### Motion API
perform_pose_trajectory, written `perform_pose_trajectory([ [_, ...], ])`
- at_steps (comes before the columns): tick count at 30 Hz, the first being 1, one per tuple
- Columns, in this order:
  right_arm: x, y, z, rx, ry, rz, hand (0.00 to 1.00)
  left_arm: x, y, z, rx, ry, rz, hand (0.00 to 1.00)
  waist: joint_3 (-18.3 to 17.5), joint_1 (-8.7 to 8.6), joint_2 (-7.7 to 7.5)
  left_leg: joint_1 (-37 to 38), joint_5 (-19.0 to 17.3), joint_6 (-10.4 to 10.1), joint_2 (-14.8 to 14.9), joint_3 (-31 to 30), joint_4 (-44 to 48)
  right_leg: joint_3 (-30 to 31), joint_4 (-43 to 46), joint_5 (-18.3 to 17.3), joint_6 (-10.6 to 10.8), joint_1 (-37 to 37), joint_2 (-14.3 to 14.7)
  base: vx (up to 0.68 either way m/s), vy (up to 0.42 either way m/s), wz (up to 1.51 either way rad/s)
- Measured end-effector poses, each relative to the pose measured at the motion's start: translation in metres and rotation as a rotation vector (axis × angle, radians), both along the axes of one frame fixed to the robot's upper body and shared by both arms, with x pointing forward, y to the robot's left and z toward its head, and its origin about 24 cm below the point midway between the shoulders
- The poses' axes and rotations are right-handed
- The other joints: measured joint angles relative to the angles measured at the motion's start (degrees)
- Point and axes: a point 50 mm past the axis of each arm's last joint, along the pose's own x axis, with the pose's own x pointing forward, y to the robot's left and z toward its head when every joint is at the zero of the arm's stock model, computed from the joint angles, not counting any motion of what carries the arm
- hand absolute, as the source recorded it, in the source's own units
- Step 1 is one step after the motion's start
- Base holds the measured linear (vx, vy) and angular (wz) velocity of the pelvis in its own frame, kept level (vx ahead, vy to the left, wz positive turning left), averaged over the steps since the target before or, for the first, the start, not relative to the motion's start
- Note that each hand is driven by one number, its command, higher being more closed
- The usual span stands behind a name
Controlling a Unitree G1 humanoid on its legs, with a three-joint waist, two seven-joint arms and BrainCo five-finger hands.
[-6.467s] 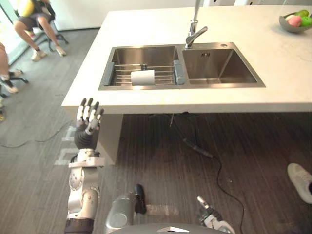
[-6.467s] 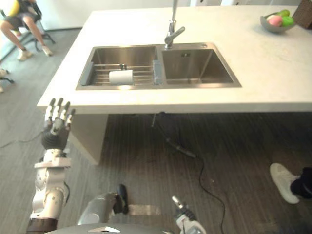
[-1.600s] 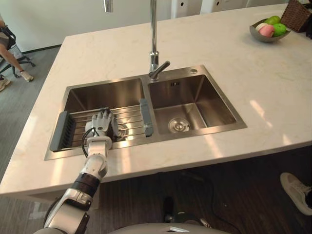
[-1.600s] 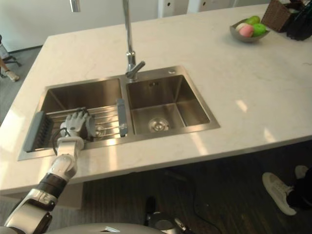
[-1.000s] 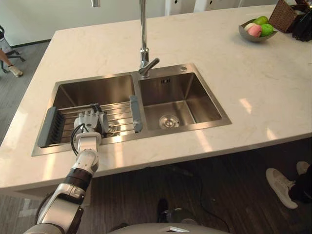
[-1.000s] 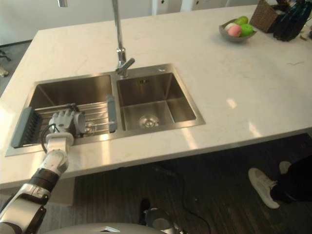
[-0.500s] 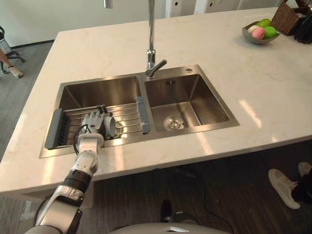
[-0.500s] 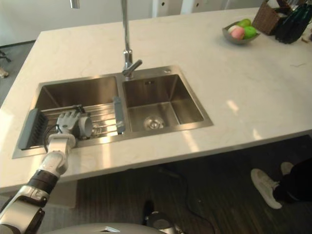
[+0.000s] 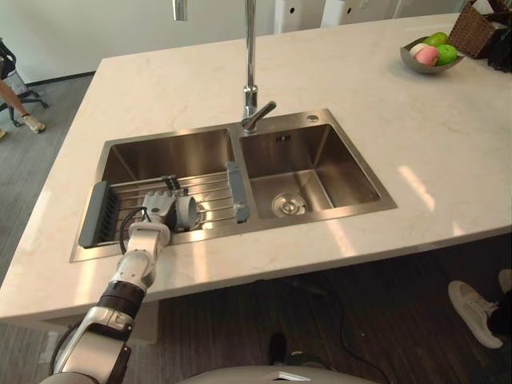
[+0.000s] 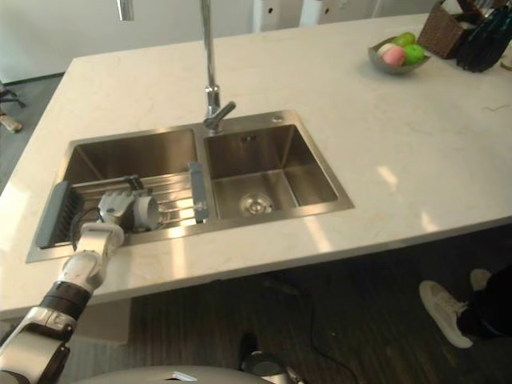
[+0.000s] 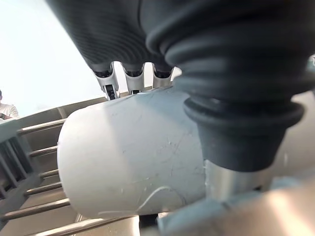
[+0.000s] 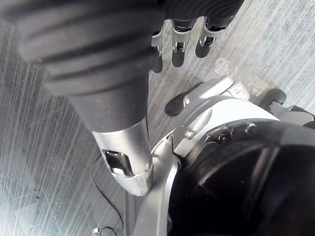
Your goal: Walk over to the sink, pick up the cup, carry it to the dishwasher, place the cup inside the dishwasher, then close the dishwasher door
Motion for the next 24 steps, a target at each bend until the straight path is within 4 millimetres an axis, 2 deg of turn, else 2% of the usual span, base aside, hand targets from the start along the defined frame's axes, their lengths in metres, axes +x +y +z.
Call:
perform_pose_trajectory([
  [8, 0.002, -0.003, 0.001, -0.012, -0.009, 0.004, 0.0, -0.002, -0.003, 0.004, -0.068, -0.048, -0.117, 1.0, 0.32, 0.94, 0.92, 0.0, -0.2, -0.09, 0.01, -0.11, -0.02, -0.01, 0.0, -0.1, 0.04, 0.01, 0.01, 0.03, 0.08, 0.01],
  [13, 0.006, -0.004, 0.003, -0.016, -0.025, 0.017, 0.0, -0.01, -0.001, 0.015, -0.159, -0.235, -0.19, 1.0, 0.76, 0.98, 1.37, -0.04, -0.05, -0.14, -0.09, -0.52, -0.21, -0.31, 0.0, -0.13, 0.08, 0.03, -0.12, 0.02, 0.077, 0.03],
  [15, 0.008, -0.002, 0.002, -0.008, -0.034, 0.007, 0.0, -0.01, 0.002, 0.029, -0.221, -0.335, -0.197, 1.0, 1.84, 1.27, 0.66, -0.17, 0.29, -0.07, -0.08, -1.24, -0.32, -0.61, 0.02, -0.17, 0.02, 0.01, -0.13, 0.0, 0.05, 0.06],
  [17, 0.006, 0.0, 0.002, 0.005, -0.028, -0.007, 0.0, -0.011, 0.01, 0.059, -0.327, -0.48, -0.194, 1.0, 2.09, 1.85, 0.31, -0.14, 0.87, 0.18, 0.08, -1.37, -0.64, -1.01, 0.02, -0.41, -0.04, -0.09, -0.07, 0.03, 0.053, 0.06],
  [18, 0.005, 0.0, 0.002, 0.006, -0.027, -0.011, 0.0, -0.012, 0.013, 0.068, -0.358, -0.519, -0.187, 1.0, 2.05, 1.91, 0.41, -0.12, 0.93, 0.19, 0.09, -1.42, -0.68, -1.19, 0.03, -0.47, -0.03, -0.06, -0.1, 0.07, 0.063, 0.09],
  [20, 0.005, -0.001, 0.002, 0.003, -0.026, -0.014, 0.0, -0.016, 0.029, 0.103, -0.463, -0.67, -0.157, 1.0, 1.94, 2.5, 0.6, 0.06, 1.16, 0.1, -0.2, -1.6, -0.54, -1.73, 0.03, -0.46, -0.16, 0.13, -0.34, 0.1, 0.101, 0.11],
  [24, 0.003, -0.003, 0.002, -0.001, -0.025, -0.025, 0.0, -0.022, 0.044, 0.127, -0.568, -0.802, -0.112, 1.0, 1.9, 4.01, 0.57, 0.13, 2.55, 0.69, -1.62, -1.6, -0.06, -2.13, 0.09, -0.4, -0.11, 0.78, -1.5, 0.06, 0.096, 0.12],
])
